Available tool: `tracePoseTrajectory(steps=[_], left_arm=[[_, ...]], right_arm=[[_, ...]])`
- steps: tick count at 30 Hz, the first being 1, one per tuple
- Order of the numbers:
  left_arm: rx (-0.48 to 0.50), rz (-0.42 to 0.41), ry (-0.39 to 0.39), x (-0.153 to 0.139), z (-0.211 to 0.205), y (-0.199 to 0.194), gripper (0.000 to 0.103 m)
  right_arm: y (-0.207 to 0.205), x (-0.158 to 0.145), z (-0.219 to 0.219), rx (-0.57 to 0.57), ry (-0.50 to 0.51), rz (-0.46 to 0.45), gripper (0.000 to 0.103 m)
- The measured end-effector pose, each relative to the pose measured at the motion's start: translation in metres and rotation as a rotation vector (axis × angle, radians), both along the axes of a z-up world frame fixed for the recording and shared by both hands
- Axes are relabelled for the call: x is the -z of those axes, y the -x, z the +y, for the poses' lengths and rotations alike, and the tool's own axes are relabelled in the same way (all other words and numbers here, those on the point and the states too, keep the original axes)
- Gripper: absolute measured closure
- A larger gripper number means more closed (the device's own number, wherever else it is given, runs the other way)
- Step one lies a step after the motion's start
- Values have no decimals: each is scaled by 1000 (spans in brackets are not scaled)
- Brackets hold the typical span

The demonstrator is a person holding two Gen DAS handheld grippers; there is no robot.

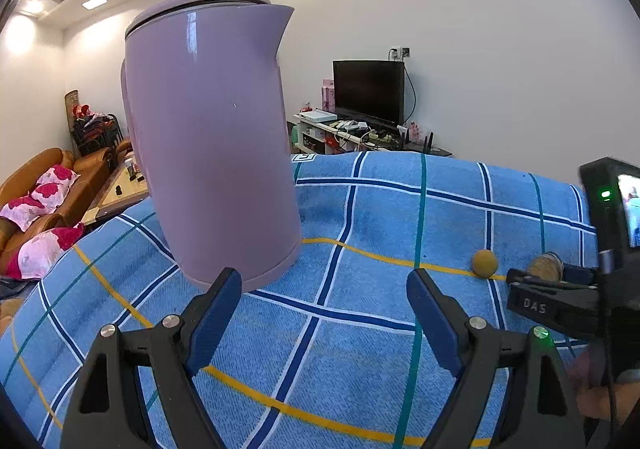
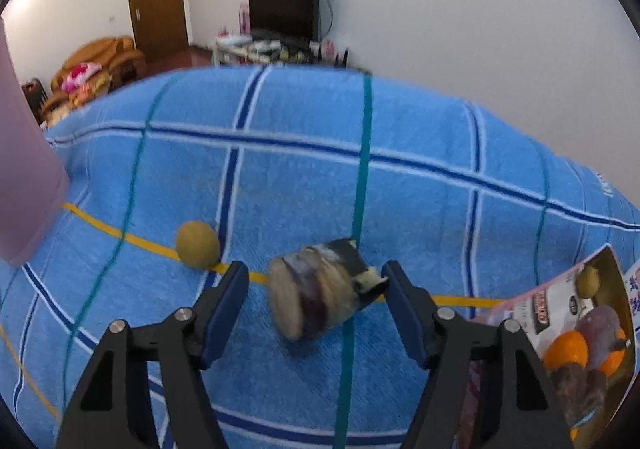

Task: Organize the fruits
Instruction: 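Grasp the dark cylindrical fruit with the right tool, then grasp the small yellow round fruit with the left tool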

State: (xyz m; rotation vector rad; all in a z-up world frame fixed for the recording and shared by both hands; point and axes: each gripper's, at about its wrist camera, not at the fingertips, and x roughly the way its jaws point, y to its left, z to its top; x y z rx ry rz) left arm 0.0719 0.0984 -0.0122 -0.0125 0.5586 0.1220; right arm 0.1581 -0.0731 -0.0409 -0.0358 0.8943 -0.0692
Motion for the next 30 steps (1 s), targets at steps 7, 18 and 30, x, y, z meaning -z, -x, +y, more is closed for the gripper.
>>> tracePoseTrajectory(steps=[7, 18, 30], left_arm=[[30, -9, -4, 0, -2, 0, 17], [135, -4, 43, -1, -13, 4, 17], [408, 181, 46, 3, -101, -73, 46]], right_arm=[[27, -9, -3, -34, -36, -82, 46], [126, -44, -24, -69, -173, -303, 46], [177, -66, -37, 27, -86, -518, 46]])
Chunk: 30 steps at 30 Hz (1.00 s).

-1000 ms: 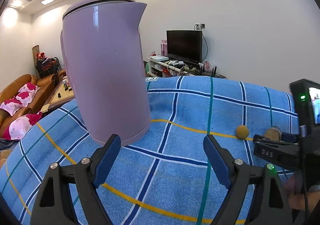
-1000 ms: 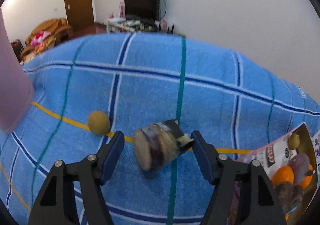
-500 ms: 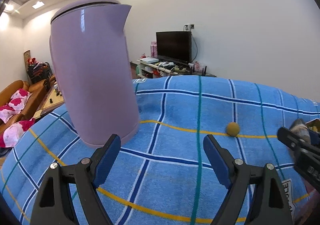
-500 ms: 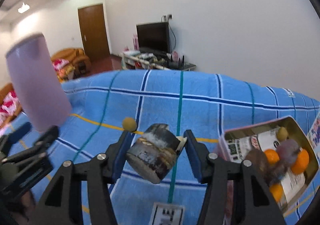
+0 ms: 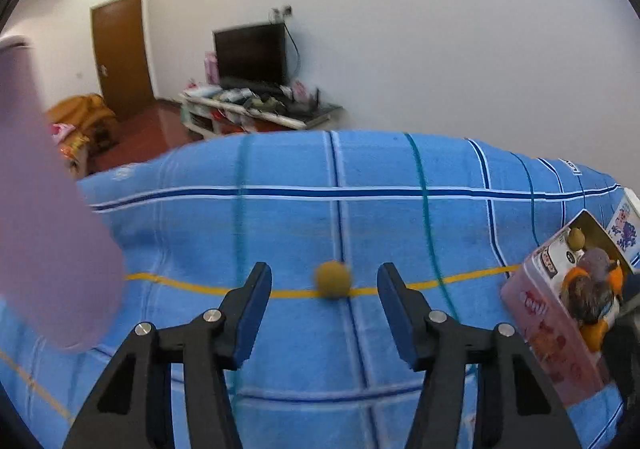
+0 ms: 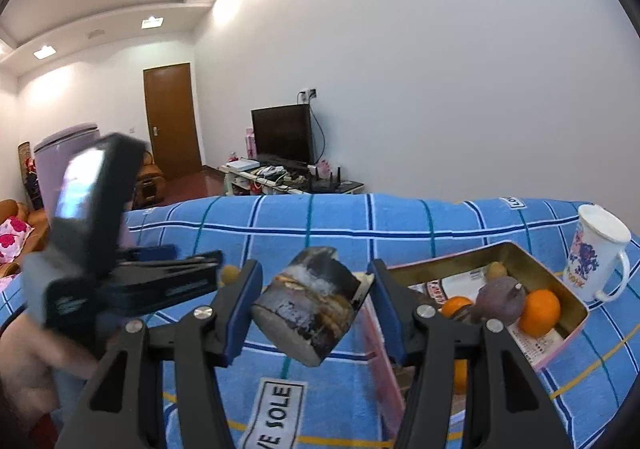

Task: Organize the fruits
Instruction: 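Grasp the small yellow round fruit with the left tool, then carry the dark fruit and yellow fruit toward the pink tin with both tools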

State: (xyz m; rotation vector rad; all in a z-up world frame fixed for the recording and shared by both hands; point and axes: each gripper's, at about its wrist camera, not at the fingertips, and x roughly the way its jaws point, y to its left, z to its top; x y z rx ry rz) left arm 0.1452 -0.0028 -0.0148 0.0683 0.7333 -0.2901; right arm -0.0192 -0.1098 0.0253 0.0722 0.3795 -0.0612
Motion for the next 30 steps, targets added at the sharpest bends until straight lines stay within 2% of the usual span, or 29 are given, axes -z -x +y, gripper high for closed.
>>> tracePoseTrajectory(steps=[3, 6, 8, 9, 14, 20, 25, 30], left_arm=[[-8, 32, -31, 10, -15, -19, 59], [-15, 69, -70, 21, -26, -30, 62], [-21, 85, -103, 30, -31, -35, 74], [-23, 111, -111, 33, -32, -38, 74], [-31, 103, -94, 31, -29, -36, 74], [-83, -73, -78, 7, -14, 0, 74], [-139, -203, -31, -9, 8, 44, 74], [-179, -270, -35, -14, 15, 77, 74]], right_arm=[[-4, 0, -1, -3, -16, 12, 46], [-4, 0, -3, -9, -20, 7, 46], [-4, 0, -2, -12, -11, 3, 46], [-3, -1, -1, -15, -12, -1, 46], [-4, 1, -1, -21, -14, -3, 46], [1, 1, 3, -12, 17, -47, 46], [8, -1, 7, 3, 44, -93, 46], [12, -1, 13, 19, 81, -118, 46]])
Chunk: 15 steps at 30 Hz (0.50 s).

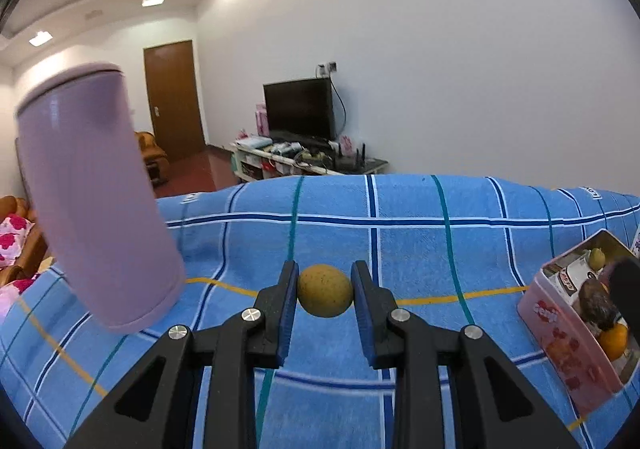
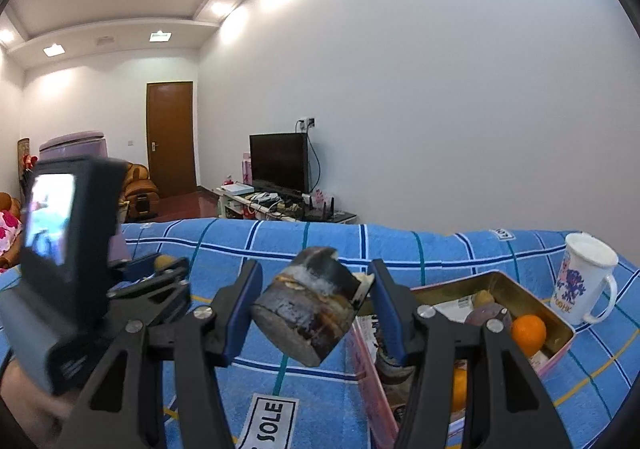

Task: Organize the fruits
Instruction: 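Carry the dark fruit and yellow fruit toward the pink tin with both tools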

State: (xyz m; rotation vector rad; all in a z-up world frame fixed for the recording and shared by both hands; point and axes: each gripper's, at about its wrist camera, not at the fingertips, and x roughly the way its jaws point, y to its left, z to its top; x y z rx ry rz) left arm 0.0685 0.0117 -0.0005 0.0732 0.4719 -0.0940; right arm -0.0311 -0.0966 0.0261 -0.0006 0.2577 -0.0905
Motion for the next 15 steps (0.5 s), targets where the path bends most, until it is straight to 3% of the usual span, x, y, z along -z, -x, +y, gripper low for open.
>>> tracePoseTrajectory(steps=[5, 15], left_arm=[[-26, -48, -22, -3, 3, 18, 74], [-25, -63, -6, -7, 5, 43, 74]], right_arm=[[4, 1, 6, 3, 26, -8, 46], [15, 3, 11, -8, 44, 14, 46]])
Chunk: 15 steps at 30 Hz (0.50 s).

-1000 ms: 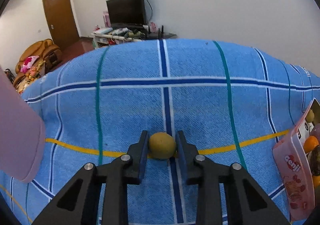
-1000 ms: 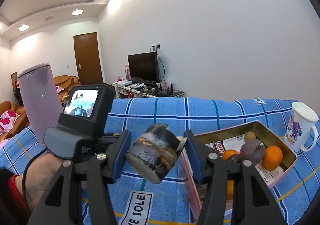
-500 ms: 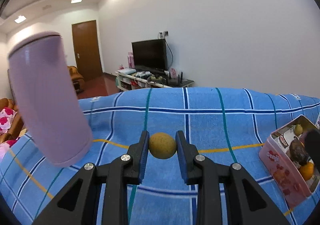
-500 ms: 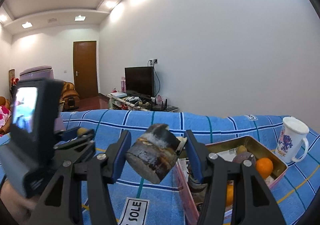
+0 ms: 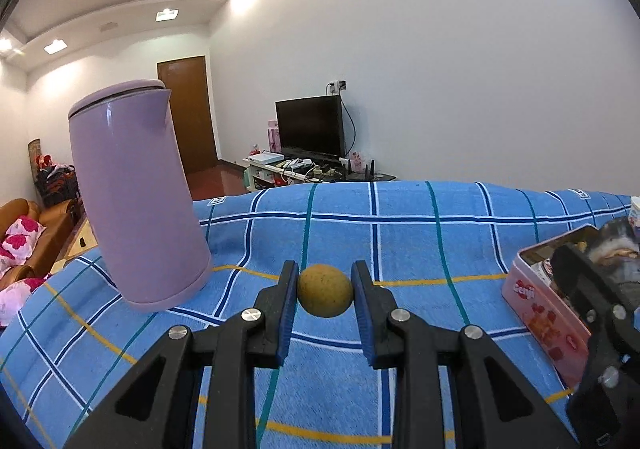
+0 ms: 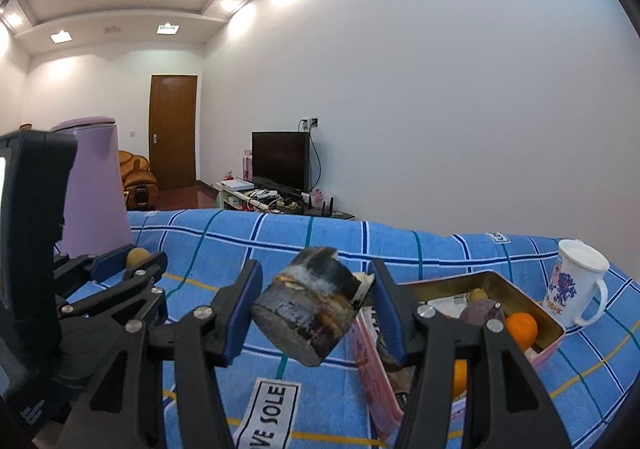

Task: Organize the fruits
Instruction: 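Carry the dark fruit and yellow fruit toward the pink tin with both tools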

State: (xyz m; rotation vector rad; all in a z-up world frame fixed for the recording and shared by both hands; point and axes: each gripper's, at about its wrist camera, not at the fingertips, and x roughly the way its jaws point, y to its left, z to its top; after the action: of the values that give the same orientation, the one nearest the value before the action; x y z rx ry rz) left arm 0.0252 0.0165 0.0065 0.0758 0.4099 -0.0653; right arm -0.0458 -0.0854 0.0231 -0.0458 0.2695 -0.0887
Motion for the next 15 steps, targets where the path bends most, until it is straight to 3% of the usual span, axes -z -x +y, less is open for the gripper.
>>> tracePoseTrajectory(steps=[15], left_arm=[[29, 5, 1, -1, -9, 32, 74]], right_arm=[[23, 2, -4, 14, 11, 4, 46]])
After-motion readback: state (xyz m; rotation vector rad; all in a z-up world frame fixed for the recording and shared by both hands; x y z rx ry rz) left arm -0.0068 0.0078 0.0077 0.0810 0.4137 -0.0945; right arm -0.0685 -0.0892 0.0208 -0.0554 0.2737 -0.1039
